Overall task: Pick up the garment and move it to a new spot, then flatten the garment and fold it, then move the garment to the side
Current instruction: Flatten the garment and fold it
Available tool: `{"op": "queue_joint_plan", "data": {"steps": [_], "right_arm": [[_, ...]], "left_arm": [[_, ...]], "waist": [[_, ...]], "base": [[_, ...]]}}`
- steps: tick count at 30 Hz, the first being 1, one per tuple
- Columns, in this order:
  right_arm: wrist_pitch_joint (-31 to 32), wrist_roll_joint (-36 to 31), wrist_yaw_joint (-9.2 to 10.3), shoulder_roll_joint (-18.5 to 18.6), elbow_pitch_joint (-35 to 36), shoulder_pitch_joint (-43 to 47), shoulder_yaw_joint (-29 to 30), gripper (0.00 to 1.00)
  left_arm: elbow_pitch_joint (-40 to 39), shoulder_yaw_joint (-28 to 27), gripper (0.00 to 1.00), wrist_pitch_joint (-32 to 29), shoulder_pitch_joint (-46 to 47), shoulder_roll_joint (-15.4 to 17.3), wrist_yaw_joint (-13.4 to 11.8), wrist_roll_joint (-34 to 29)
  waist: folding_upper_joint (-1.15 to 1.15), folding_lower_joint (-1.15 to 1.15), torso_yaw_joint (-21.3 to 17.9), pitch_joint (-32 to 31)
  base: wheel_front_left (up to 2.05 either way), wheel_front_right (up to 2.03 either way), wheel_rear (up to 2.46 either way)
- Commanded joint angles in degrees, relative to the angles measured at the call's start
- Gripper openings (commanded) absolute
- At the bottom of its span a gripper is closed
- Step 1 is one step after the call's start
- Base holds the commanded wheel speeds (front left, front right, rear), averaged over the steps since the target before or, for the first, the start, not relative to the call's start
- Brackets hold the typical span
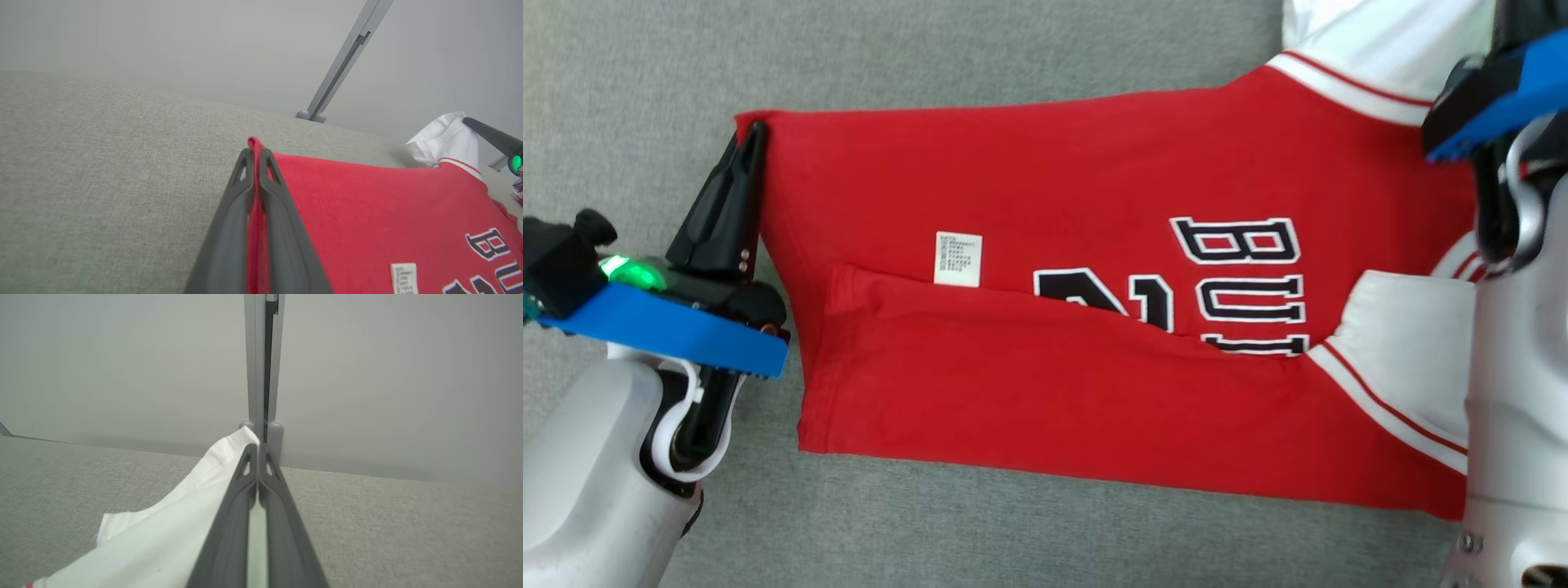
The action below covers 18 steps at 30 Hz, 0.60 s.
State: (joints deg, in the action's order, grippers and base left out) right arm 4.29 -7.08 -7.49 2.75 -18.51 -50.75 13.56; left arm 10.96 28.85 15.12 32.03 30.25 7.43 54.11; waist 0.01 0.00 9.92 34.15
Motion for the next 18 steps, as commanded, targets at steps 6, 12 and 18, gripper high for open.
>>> {"op": "queue_joint_plan", "data": {"steps": [6,12,18], "right_arm": [[-12.06,10.92,-0.01,0.27,-4.75,9.38,-3.48,0.00],[-18.23,19.57,-0.01,0.26,-6.36,19.50,-8.58,0.00],[-19.48,26.03,-0.01,0.27,-5.81,29.39,-11.25,0.00]], "left_arm": [[1.64,-3.55,0.00,-0.01,-5.53,0.43,0.08,-1.91],[4.38,-5.58,0.00,-0.01,-10.78,-0.48,0.08,-4.11],[8.10,-6.24,0.00,-0.01,-16.06,-2.25,0.08,-5.90]], "waist": [[-0.01,0.00,-6.71,-7.80],[-0.01,0.00,-10.39,-12.96],[-0.01,0.00,-12.07,-17.71]], "base": [[0.00,0.00,0.00],[0.00,0.00,0.00],[0.00,0.00,0.00]]}}
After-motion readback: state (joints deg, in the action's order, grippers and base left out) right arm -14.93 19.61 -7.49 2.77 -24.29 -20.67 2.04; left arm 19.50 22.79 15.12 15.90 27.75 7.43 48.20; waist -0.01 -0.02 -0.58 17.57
